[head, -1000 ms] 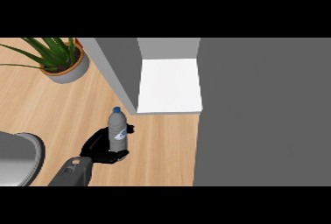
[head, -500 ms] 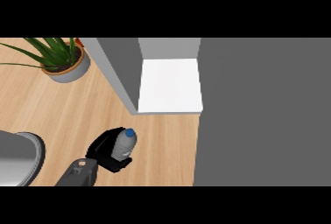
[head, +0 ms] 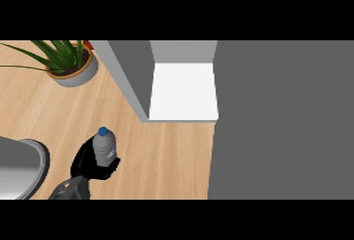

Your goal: Pick up the bottled water, place it into the cabinet and close the cabinet

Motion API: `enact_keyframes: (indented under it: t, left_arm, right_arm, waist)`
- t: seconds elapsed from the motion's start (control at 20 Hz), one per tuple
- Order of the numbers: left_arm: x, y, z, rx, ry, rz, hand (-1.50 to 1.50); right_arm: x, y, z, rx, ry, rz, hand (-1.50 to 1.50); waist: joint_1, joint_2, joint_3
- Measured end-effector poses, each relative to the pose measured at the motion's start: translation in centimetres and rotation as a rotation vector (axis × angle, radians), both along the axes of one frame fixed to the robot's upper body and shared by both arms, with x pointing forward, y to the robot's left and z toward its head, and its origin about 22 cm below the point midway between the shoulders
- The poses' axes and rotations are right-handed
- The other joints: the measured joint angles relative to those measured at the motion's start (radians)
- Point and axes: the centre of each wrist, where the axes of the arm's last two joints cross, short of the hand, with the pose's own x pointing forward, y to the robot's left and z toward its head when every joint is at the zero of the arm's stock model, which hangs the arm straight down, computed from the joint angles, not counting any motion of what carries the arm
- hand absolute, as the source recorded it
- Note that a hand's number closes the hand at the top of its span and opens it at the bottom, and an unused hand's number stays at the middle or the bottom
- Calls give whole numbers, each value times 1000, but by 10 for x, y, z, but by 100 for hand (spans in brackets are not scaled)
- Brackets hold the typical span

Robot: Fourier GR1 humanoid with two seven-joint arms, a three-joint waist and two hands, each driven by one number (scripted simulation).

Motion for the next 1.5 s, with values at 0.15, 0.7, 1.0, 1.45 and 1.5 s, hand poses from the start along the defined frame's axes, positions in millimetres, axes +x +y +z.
enact_keyframes:
  t: [0.15, 0.7, 1.0, 1.45, 1.5]
  left_arm:
    - [0, 5, 2, -51, -16, 87, 150]
    - [9, 1, 23, -140, -44, 88, 150]
    - [11, -20, 51, -121, -64, 37, 150]
    - [29, -77, 112, -68, -140, 6, 150]
    - [31, -84, 118, -64, -146, 1, 150]
  right_arm:
    - [0, 2, -2, 6, 8, 2, -150]
    - [-2, 6, 3, 11, -3, 17, -150]
    - [0, 9, 1, 13, 1, 26, -150]
    - [-1, 14, -3, 21, 9, 35, -150]
    - [0, 14, -2, 24, 11, 33, -150]
  waist:
    - [-1, -1, 0]
    - [2, -4, 2]
    - [4, -5, 2]
    - [-2, -4, 1]
    - [-2, -4, 1]
